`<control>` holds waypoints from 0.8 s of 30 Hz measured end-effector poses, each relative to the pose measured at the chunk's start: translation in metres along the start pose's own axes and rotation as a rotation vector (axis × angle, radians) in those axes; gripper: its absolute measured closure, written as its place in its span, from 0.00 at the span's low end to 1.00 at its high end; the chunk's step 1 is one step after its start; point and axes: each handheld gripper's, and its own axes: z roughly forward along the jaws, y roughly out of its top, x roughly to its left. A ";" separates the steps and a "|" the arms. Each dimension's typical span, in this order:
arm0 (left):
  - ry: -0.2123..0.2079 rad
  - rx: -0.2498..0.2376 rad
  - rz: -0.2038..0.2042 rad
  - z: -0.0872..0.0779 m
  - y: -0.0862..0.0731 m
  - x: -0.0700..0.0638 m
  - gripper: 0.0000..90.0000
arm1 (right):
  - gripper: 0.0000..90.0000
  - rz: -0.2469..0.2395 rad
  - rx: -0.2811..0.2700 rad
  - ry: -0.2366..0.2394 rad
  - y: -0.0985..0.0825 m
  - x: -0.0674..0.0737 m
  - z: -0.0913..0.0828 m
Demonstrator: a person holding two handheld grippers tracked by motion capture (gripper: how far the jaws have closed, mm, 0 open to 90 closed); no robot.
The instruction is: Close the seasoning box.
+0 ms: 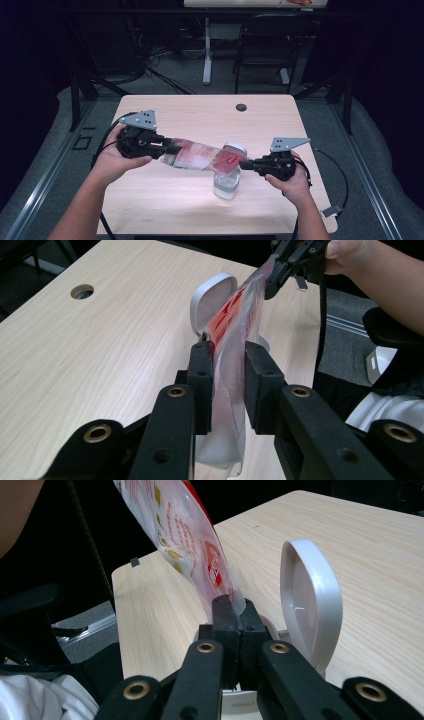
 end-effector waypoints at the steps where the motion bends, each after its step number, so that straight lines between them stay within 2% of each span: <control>1: 0.001 -0.001 -0.002 0.000 0.000 0.000 0.85 | 1.00 0.001 -0.001 0.000 0.000 0.000 0.000; 24: 0.001 0.002 -0.002 0.001 0.002 0.001 0.85 | 1.00 0.006 -0.004 -0.001 0.000 -0.001 0.000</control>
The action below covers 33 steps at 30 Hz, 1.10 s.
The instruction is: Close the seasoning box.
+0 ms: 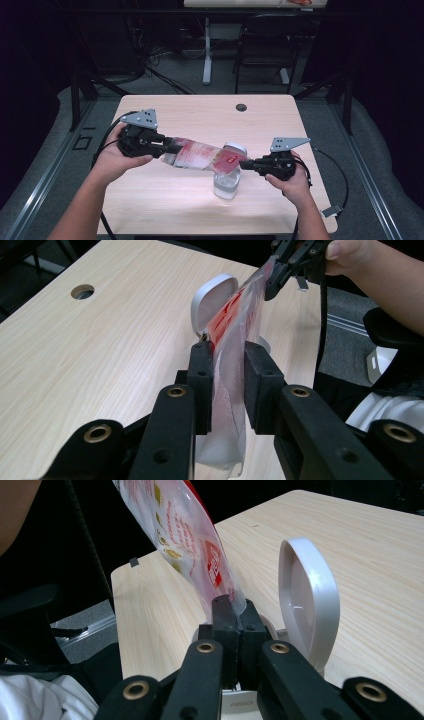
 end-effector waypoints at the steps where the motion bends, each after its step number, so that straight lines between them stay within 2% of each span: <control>1: -0.001 0.000 0.001 0.000 0.000 0.000 0.85 | 1.00 0.000 0.001 -0.002 0.000 0.000 0.000; 33: -0.001 -0.003 0.009 0.002 0.006 -0.002 0.85 | 1.00 -0.003 0.021 -0.008 -0.001 -0.001 -0.002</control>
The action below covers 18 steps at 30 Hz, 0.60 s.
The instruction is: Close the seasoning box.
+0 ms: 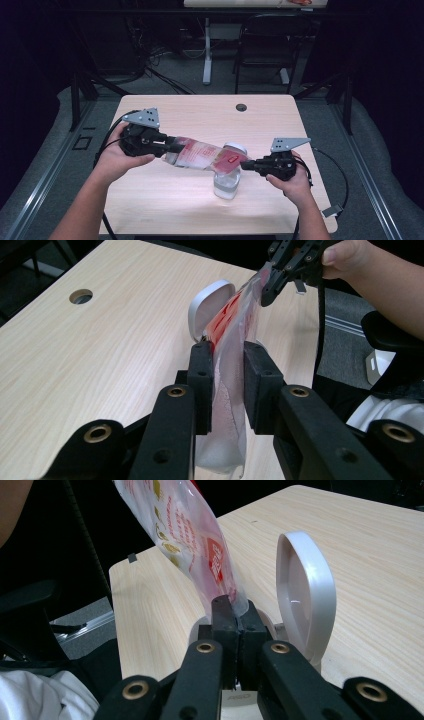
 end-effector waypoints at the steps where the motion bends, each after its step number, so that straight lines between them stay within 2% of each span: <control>1: 0.000 0.002 0.001 0.000 0.000 0.000 0.85 | 1.00 0.001 -0.002 0.002 0.000 0.000 0.000; 18: -0.004 0.001 0.017 -0.003 0.005 -0.008 0.85 | 1.00 -0.024 -0.009 0.028 0.001 0.003 -0.006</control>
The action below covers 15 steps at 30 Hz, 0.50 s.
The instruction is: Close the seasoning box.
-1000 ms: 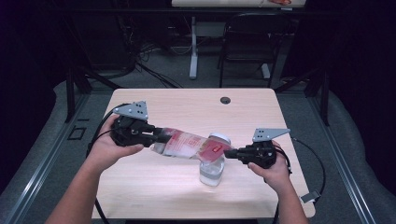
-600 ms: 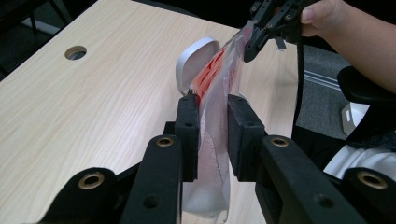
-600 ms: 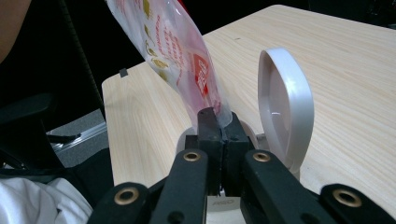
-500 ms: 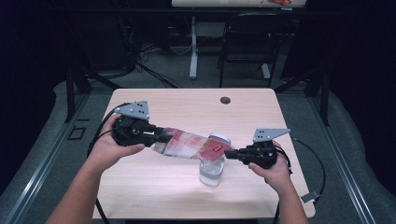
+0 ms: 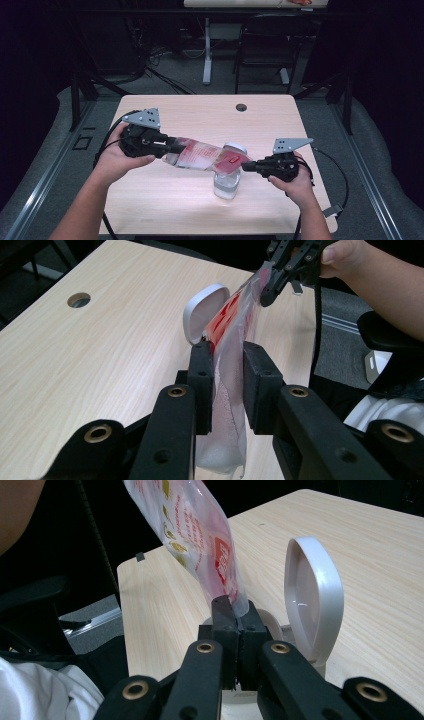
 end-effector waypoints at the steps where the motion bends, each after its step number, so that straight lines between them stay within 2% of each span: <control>1: -0.001 -0.002 0.000 0.000 0.000 -0.001 0.85 | 0.99 -0.001 -0.002 0.001 0.000 0.000 -0.001; 5: -0.003 0.001 0.012 -0.001 0.002 -0.003 0.85 | 1.00 -0.008 -0.002 0.008 0.000 0.001 -0.003; 15: -0.003 -0.004 0.012 -0.003 0.002 -0.004 0.85 | 0.99 -0.022 0.008 0.010 0.001 0.006 -0.003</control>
